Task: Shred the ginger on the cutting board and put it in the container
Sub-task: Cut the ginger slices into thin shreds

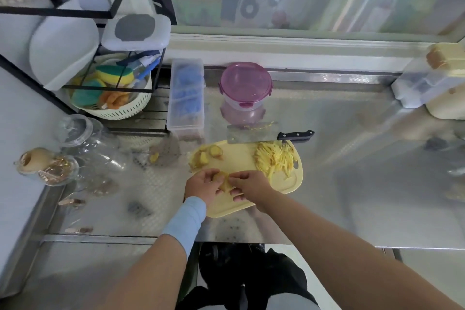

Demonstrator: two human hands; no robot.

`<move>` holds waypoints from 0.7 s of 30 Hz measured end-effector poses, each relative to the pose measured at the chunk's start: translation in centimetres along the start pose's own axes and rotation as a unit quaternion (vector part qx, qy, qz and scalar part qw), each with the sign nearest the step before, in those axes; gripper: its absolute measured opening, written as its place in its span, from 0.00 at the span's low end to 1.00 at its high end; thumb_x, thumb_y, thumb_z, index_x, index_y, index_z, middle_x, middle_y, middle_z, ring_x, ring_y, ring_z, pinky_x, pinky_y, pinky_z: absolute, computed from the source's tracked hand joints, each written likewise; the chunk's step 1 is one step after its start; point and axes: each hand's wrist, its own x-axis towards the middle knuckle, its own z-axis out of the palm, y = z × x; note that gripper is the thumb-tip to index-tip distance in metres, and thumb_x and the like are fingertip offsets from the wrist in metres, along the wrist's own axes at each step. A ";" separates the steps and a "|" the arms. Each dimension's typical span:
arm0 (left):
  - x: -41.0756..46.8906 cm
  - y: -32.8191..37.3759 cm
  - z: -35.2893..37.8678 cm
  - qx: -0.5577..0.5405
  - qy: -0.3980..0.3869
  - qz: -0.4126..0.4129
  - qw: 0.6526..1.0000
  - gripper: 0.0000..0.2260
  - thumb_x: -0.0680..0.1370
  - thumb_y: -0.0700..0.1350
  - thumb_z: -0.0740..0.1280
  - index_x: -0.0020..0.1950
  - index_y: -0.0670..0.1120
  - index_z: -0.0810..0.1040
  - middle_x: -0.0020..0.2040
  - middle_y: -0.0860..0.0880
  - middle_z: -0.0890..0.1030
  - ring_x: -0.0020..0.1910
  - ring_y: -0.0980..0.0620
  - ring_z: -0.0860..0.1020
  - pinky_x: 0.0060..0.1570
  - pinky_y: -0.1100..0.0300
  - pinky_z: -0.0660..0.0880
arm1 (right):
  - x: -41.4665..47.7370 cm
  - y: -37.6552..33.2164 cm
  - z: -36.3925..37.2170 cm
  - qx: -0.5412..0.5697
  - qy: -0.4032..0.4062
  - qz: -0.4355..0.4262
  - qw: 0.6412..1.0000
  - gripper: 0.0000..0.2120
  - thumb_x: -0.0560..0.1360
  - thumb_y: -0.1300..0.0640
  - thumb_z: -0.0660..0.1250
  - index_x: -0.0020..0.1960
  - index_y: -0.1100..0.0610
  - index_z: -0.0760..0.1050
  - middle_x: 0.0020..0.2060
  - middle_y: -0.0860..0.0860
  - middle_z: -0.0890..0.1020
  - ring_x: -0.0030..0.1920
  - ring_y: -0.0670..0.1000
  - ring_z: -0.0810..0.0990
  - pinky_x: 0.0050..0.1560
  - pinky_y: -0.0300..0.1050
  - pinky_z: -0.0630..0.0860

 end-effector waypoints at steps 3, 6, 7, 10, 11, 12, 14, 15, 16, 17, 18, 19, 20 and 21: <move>0.4 0.0 0.2 -0.015 0.007 -0.011 1.000 0.06 0.76 0.38 0.71 0.50 0.47 0.80 0.49 0.50 0.81 0.48 0.51 0.81 0.41 0.63 0.80 | 0.5 0.0 -0.6 0.029 -0.029 0.013 0.999 0.02 0.78 0.64 0.71 0.50 0.60 0.82 0.37 0.56 0.83 0.32 0.50 0.81 0.35 0.44 0.82; 0.3 0.0 0.5 -0.026 0.008 -0.016 0.999 0.06 0.75 0.38 0.72 0.49 0.46 0.81 0.49 0.48 0.82 0.48 0.50 0.81 0.40 0.62 0.80 | 0.5 0.1 -0.7 0.051 -0.022 0.012 0.998 0.04 0.79 0.65 0.70 0.53 0.64 0.81 0.37 0.58 0.82 0.30 0.50 0.81 0.36 0.45 0.83; 0.2 0.0 0.7 -0.034 0.013 -0.012 0.999 0.06 0.75 0.38 0.72 0.49 0.46 0.80 0.49 0.48 0.82 0.48 0.50 0.81 0.39 0.62 0.80 | 0.5 0.2 -0.6 0.062 -0.010 0.010 0.998 0.03 0.79 0.65 0.70 0.51 0.64 0.81 0.37 0.58 0.81 0.29 0.51 0.80 0.36 0.46 0.83; 0.0 0.2 1.1 -0.066 0.023 -0.001 0.998 0.05 0.76 0.37 0.71 0.49 0.45 0.81 0.49 0.47 0.82 0.47 0.50 0.82 0.38 0.63 0.80 | 0.4 0.0 -0.5 0.084 0.027 0.000 0.996 0.03 0.79 0.64 0.69 0.47 0.61 0.80 0.37 0.57 0.81 0.30 0.52 0.80 0.40 0.50 0.84; -0.1 0.3 1.2 -0.080 0.020 -0.002 0.997 0.05 0.76 0.37 0.71 0.49 0.45 0.81 0.49 0.47 0.82 0.46 0.50 0.82 0.38 0.63 0.80 | 0.4 -0.1 -0.4 0.081 0.033 -0.004 0.996 0.04 0.79 0.64 0.69 0.47 0.60 0.80 0.37 0.57 0.82 0.30 0.52 0.80 0.42 0.52 0.84; -0.3 0.4 1.3 -0.093 0.015 -0.005 0.996 0.05 0.75 0.36 0.71 0.49 0.45 0.81 0.48 0.47 0.82 0.45 0.51 0.82 0.38 0.63 0.80 | 0.4 -0.1 -0.5 0.076 0.035 -0.006 0.996 0.04 0.80 0.64 0.68 0.47 0.60 0.81 0.37 0.58 0.82 0.30 0.52 0.80 0.45 0.53 0.84; -0.4 0.5 1.1 -0.111 0.007 -0.009 0.994 0.06 0.75 0.36 0.72 0.49 0.44 0.81 0.49 0.46 0.83 0.44 0.52 0.83 0.38 0.62 0.80 | 0.3 -0.4 -0.6 0.075 0.023 -0.010 0.997 0.03 0.80 0.63 0.68 0.49 0.61 0.81 0.39 0.59 0.82 0.31 0.52 0.80 0.46 0.54 0.84; -0.4 0.5 1.0 -0.116 0.004 -0.008 0.993 0.06 0.75 0.36 0.72 0.49 0.44 0.82 0.49 0.46 0.83 0.44 0.51 0.83 0.39 0.62 0.80 | 0.1 -0.7 -0.7 0.077 0.009 -0.010 0.997 0.04 0.80 0.63 0.68 0.51 0.63 0.81 0.41 0.59 0.81 0.32 0.52 0.79 0.45 0.53 0.84; -0.5 0.6 0.9 -0.119 0.001 -0.004 0.993 0.06 0.75 0.36 0.72 0.49 0.44 0.82 0.50 0.45 0.83 0.45 0.51 0.83 0.39 0.61 0.80 | -0.2 -0.9 -0.9 0.077 -0.008 -0.010 0.997 0.05 0.80 0.62 0.68 0.53 0.63 0.81 0.42 0.59 0.81 0.32 0.52 0.79 0.44 0.52 0.84; -0.5 0.7 0.8 -0.124 -0.002 -0.001 0.992 0.06 0.75 0.36 0.72 0.50 0.44 0.82 0.50 0.45 0.83 0.46 0.50 0.82 0.40 0.61 0.80 | -0.4 -1.2 -0.9 0.072 -0.024 -0.010 0.997 0.06 0.80 0.62 0.68 0.53 0.63 0.81 0.42 0.58 0.81 0.33 0.51 0.79 0.43 0.52 0.84; -0.7 0.9 0.7 -0.130 -0.006 0.002 0.992 0.06 0.75 0.35 0.72 0.50 0.44 0.82 0.51 0.45 0.82 0.47 0.50 0.82 0.40 0.60 0.80 | -0.7 -1.5 -1.0 0.065 -0.037 -0.014 0.997 0.05 0.80 0.61 0.69 0.53 0.62 0.82 0.42 0.57 0.81 0.33 0.51 0.79 0.43 0.51 0.84; -0.8 1.0 0.5 -0.138 -0.012 0.005 0.990 0.06 0.75 0.35 0.72 0.50 0.44 0.82 0.52 0.44 0.82 0.47 0.49 0.82 0.40 0.60 0.80 | -1.0 -1.7 -1.1 0.056 -0.044 -0.020 0.997 0.05 0.80 0.60 0.69 0.52 0.61 0.82 0.41 0.57 0.82 0.34 0.50 0.80 0.43 0.51 0.84; -1.0 1.1 0.4 -0.146 -0.019 0.008 0.989 0.07 0.75 0.35 0.71 0.50 0.43 0.82 0.52 0.44 0.82 0.48 0.49 0.82 0.40 0.60 0.80 | -1.1 -1.9 -1.1 0.048 -0.046 -0.028 0.997 0.05 0.80 0.60 0.69 0.51 0.61 0.82 0.41 0.56 0.82 0.34 0.50 0.80 0.43 0.52 0.84; -1.2 1.3 0.3 -0.154 -0.025 0.012 0.988 0.07 0.75 0.34 0.71 0.51 0.43 0.82 0.52 0.44 0.82 0.48 0.48 0.82 0.40 0.59 0.80 | -1.2 -2.0 -1.0 0.044 -0.044 -0.037 0.997 0.05 0.80 0.60 0.68 0.50 0.61 0.82 0.41 0.56 0.82 0.35 0.50 0.81 0.44 0.52 0.84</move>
